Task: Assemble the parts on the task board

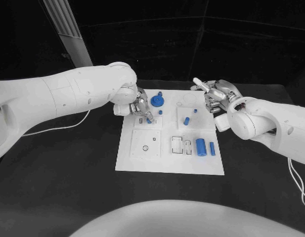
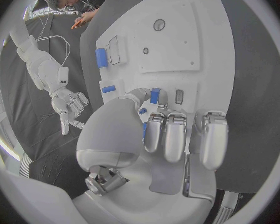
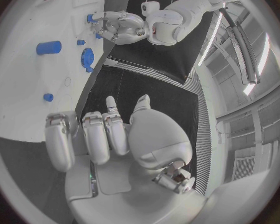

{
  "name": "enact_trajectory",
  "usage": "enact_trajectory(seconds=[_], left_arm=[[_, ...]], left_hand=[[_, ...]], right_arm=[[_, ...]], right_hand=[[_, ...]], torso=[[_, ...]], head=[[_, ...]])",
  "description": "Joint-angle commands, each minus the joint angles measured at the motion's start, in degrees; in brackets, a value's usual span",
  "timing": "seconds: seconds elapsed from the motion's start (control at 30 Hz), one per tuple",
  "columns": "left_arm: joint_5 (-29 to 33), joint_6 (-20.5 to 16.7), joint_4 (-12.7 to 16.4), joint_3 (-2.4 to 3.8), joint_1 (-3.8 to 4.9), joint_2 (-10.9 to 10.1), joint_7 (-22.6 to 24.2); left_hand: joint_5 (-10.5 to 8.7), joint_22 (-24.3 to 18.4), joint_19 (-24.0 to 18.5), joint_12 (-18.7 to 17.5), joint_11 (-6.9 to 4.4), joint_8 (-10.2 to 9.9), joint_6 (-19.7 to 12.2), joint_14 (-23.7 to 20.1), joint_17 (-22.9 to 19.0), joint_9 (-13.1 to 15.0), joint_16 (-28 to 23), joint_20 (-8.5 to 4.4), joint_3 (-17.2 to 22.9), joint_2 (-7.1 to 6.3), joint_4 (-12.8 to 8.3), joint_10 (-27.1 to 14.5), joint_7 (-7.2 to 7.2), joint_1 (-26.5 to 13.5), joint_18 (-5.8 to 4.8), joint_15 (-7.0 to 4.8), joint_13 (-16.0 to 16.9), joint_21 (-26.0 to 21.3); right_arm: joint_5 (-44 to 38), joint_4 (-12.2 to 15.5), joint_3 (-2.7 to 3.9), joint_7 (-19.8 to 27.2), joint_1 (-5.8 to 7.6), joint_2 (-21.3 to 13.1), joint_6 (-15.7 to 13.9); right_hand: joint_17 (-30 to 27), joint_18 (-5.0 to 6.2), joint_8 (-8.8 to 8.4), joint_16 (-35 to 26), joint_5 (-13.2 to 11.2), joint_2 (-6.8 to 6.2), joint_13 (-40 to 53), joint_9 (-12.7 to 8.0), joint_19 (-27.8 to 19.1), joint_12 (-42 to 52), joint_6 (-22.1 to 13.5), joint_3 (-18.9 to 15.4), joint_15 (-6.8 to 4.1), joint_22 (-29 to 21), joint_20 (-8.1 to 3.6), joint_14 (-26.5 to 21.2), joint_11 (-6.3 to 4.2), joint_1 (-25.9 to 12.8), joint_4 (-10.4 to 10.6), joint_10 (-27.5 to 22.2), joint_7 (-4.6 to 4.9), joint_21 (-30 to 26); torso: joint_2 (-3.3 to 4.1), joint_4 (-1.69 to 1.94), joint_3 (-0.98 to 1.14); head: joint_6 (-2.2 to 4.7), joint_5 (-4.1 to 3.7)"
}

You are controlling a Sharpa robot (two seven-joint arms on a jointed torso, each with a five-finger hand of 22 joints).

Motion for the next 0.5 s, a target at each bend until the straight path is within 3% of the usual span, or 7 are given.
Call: enact_trajectory(seconds=[0.03, 0.5], left_arm=[[-0.9, -0.7, 0.1, -0.02, 0.01, -0.2, 1.7], [-1.8, -2.9, 0.7, -0.02, 0.05, -1.3, 3.8]], left_hand=[[0.37, 15.1, 6.0, 0.1, 0.27, 0.2, -0.1, 6.1, 15.1, 1.3, 0.2, 0.26, 2.5, 0.12, -2.2, 6.0, -0.04, 0.3, -0.37, 0.30, 15.1, 0.2], [0.55, 15.1, 6.0, 0.1, 0.29, 0.3, -0.1, 6.1, 15.1, 1.3, 0.2, 0.29, 2.8, 0.15, -2.3, 6.0, -0.01, 0.2, -0.37, 0.33, 15.1, 0.2]], right_arm=[[-0.1, 0.0, 0.03, 0.4, 0.09, 0.0, -0.1], [-0.1, 0.0, 0.03, 0.3, 0.09, 0.0, -0.2]], right_hand=[[15.1, -0.41, 0.30, 0.1, 0.3, 0.11, 15.1, -0.1, 5.9, 0.1, 0.0, 0.2, -0.21, 15.1, -0.25, 6.2, -0.15, 0.6, 0.1, 6.0, 2.55, 0.2], [15.1, -0.41, 0.31, 0.1, 0.3, 0.15, 15.1, -0.1, 5.9, 0.1, 0.0, 0.2, -0.21, 15.1, -0.25, 6.2, -0.15, 0.6, 0.1, 6.0, 2.55, 0.2]], torso=[[-0.01, 0.03, -0.01], [0.03, -0.03, -0.01]], head=[[-0.01, -0.02], [-0.01, 0.05]])
